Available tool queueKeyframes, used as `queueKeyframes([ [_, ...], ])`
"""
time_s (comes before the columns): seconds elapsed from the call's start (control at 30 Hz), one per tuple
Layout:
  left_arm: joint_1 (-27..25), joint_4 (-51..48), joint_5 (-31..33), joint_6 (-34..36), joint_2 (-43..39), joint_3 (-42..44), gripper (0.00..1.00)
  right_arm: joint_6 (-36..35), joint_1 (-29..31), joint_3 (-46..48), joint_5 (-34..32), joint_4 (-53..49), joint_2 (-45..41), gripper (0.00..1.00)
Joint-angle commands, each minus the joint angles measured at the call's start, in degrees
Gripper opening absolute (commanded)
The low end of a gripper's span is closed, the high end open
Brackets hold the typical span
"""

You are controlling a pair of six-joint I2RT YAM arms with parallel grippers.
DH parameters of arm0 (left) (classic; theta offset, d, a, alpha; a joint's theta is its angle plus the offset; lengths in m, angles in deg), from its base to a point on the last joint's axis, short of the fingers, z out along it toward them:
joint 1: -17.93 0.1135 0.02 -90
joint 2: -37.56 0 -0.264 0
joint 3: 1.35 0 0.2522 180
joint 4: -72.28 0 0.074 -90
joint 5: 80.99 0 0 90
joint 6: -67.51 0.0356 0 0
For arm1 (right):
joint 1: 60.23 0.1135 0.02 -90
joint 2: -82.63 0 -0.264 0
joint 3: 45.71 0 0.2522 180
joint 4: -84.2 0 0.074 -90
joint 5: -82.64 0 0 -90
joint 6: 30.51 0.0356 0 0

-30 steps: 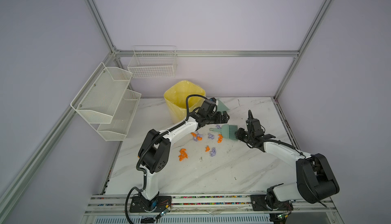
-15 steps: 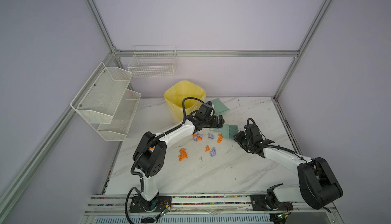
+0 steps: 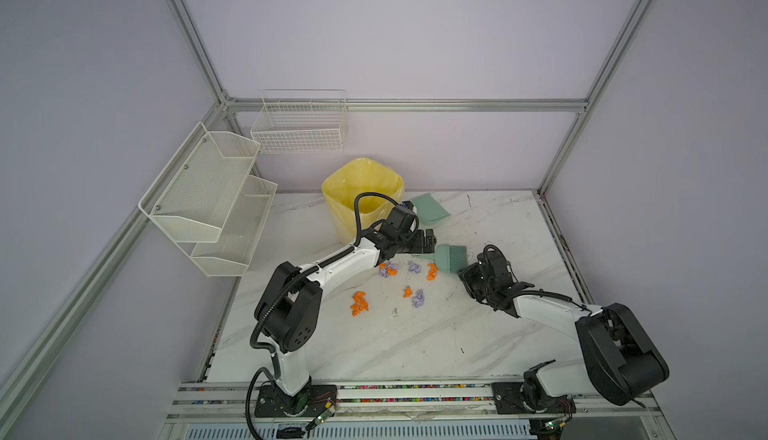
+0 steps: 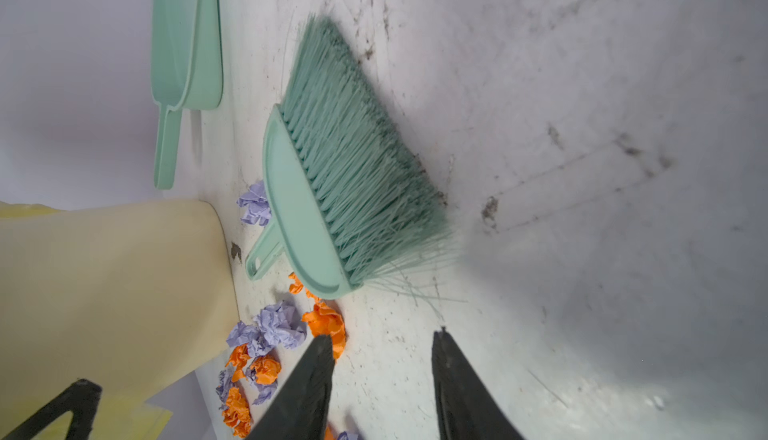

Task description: Sweep away the paper scraps from the table

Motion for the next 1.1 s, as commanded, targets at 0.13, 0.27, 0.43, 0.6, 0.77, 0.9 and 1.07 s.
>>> queueKeyframes([
  [0.13,0.0,0.7,1.1,1.5,-3.3,2.5,1.0,6.1,0.5,-1.0,0.2,7.1,4.2,0.44],
  [0.27,0.1,0.7,1.2,1.5,-3.6,2.8,1.0,6.6,0.6,-1.8,-0.1,8.0,6.2,0.44],
  [0.43,0.1,0.7,1.2,1.7,-3.7,3.1,0.99,6.3,0.6,-3.7,-1.0,7.0,7.2,0.44],
  [0.6,0.0,0.5,1.5,1.7,-3.9,3.4,1.0,9.0,0.6,-1.8,-3.8,6.8,6.0,0.43],
  [0.77,0.0,0.5,1.3,1.8,-4.1,3.7,1.0,9.6,0.6,-1.7,-3.6,6.6,6.1,0.42],
  [0.9,0.0,0.5,1.4,1.8,-4.4,3.9,1.0,9.7,0.6,-2.5,-3.6,5.6,7.4,0.41],
  [1.07,0.0,0.5,1.3,1.7,-4.8,4.3,1.0,10.0,0.6,-2.9,-3.0,6.0,9.5,0.34],
])
